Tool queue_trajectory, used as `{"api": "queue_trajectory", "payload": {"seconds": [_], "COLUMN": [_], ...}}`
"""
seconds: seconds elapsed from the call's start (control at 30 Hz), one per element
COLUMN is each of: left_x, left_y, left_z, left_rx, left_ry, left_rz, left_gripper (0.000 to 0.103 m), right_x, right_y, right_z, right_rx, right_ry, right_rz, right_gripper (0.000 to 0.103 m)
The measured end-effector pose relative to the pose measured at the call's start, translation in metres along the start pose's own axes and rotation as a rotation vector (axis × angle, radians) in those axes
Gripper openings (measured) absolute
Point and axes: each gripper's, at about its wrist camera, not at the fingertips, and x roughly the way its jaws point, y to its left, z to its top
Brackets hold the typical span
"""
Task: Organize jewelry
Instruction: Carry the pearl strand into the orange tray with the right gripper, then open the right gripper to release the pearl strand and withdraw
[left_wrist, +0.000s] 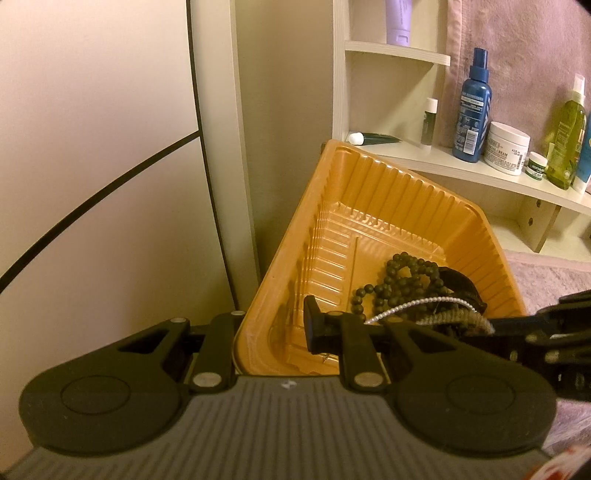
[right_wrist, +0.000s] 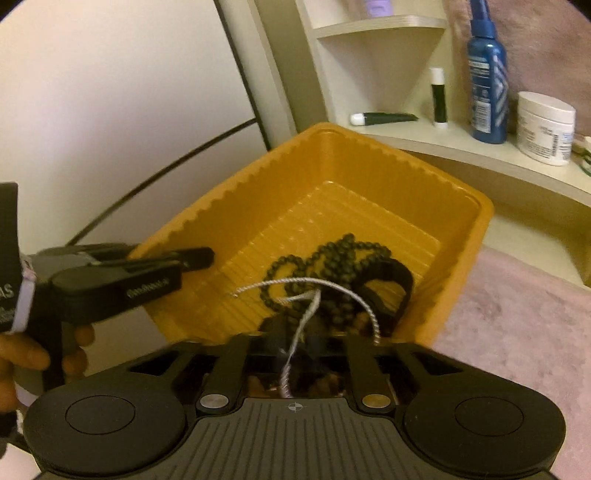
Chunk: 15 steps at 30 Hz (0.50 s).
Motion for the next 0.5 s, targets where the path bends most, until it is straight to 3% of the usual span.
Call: {"api": "queue_trajectory", "payload": {"seconds": [0.03,0.07,0.5], "left_x": [0.000,0.000,0.002], "left_y": [0.000,0.000,0.000], "left_z": [0.000,0.000,0.000], "left_rx": [0.000,0.000,0.003], "left_ry": [0.000,0.000,0.003], "left_rz": [0.000,0.000,0.005], "left_gripper": [0.016,0.016,0.016], "right_x": [-0.003,-0.006,-0.021], "right_y": [-0.001,-0.001,-0.013], "right_z": [-0.002,-0.002,-0.006], "right_rx": [0.006,0.011,0.066], "right_ry": [-0.015,-0.027,-0.035], "right_rz": [-0.009,-0.013,-0.047], "right_gripper": [0.061,0.063,0.064]}}
